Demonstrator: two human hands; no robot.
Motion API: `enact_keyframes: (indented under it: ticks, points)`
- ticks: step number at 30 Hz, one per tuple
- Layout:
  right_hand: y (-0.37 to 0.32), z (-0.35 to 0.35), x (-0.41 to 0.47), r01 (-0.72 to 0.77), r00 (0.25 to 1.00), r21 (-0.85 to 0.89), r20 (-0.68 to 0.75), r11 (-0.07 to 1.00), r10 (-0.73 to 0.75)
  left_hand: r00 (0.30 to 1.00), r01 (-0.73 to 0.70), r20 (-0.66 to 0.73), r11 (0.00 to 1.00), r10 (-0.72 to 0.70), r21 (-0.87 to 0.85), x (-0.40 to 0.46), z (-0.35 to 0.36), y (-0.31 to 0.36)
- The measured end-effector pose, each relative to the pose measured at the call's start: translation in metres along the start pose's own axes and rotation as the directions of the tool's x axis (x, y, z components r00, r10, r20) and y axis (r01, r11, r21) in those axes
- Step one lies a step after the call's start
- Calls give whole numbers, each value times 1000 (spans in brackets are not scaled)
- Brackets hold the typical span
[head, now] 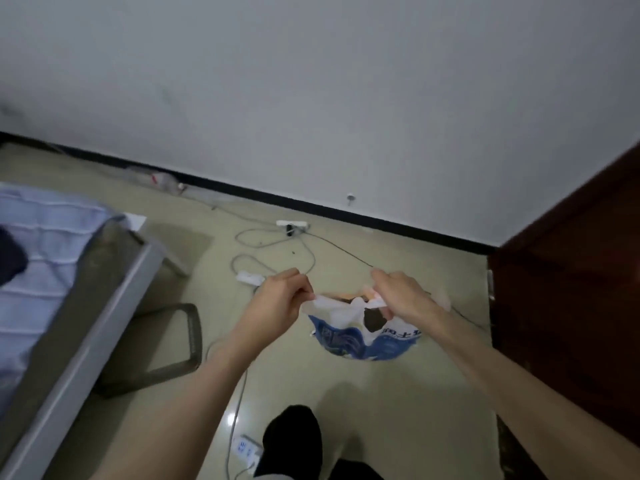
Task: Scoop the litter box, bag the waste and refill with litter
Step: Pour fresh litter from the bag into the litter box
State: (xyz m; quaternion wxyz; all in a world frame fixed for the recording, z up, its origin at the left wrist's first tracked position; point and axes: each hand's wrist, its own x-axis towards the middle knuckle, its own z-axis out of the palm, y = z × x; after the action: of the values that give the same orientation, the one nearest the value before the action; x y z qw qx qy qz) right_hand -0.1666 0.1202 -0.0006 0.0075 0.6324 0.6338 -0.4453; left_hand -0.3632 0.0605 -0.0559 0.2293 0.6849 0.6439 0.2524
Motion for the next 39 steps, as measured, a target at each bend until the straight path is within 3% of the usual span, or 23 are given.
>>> enact_keyframes:
  ticks: [5, 11, 19, 26, 32, 35, 39]
  points:
    - [-81, 21, 95, 35, 993, -181, 114, 983, -15, 985, 143, -90, 990, -144, -12, 41, -42, -72]
    - [-192, 59, 200, 62, 976, -195, 219, 979, -18, 956, 249, -135, 963, -261, -101, 95, -104, -178]
    - [-326, 94, 312, 172, 941, -232, 326, 957, -90, 890, 356, -274, 930, -366, -86, 168, -184, -290]
    - [-420, 128, 434, 190, 897, -147, 428, 971, -111, 834, 449, -317, 889, -452, -85, 244, -225, -403]
    - [-472, 186, 567, -40, 847, -47, 529, 998, 58, 776, 562, -284, 822, -563, -94, 310, -221, -524]
    - [-481, 227, 628, -121, 862, -83, 486, 989, 147, 764, 610, -244, 792, -597, -27, 339, -211, -583]
    - [-494, 274, 719, -88, 892, -129, 430, 988, 135, 760, 630, -252, 774, -600, 59, 384, -187, -671]
